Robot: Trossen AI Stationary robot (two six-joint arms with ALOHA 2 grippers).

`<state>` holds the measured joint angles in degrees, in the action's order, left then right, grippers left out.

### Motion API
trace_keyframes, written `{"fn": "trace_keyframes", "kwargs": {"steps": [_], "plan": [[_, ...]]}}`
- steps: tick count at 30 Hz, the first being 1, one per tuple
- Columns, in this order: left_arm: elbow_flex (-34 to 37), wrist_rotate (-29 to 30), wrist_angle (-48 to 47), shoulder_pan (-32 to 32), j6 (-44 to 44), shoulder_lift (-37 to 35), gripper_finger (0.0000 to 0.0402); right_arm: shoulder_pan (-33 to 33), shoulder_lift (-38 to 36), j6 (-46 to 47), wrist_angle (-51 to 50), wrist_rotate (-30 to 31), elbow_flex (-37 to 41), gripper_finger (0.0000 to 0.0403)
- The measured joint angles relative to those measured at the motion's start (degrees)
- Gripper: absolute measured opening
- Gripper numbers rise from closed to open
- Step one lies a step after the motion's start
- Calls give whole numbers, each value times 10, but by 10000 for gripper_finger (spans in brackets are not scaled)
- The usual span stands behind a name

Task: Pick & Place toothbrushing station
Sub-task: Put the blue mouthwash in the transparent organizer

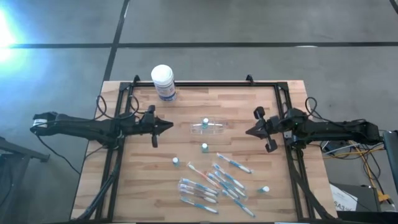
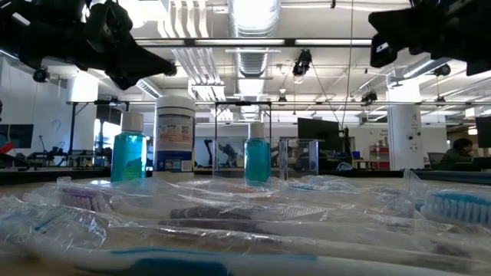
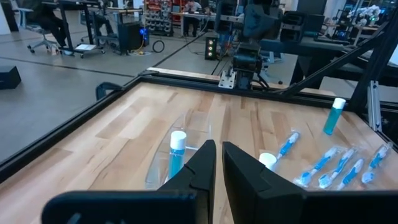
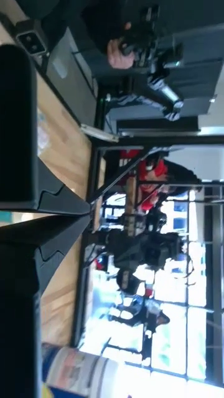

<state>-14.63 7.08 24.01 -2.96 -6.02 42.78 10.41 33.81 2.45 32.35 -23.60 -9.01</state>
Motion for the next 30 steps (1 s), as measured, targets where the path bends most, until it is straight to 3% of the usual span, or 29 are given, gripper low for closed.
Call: {"fn": "trace_keyframes", "kwargs": {"steps": [17, 22, 30], "plan": [[0, 19, -28, 0, 23, 0, 32, 0, -4, -20, 5, -3, 28, 8], [0, 19, -29, 0, -15, 0, 32, 2, -4, -4, 29, -3, 28, 8], [0, 33, -31, 0, -7, -8, 32, 5, -5, 23, 48, -2, 27, 8]]}}
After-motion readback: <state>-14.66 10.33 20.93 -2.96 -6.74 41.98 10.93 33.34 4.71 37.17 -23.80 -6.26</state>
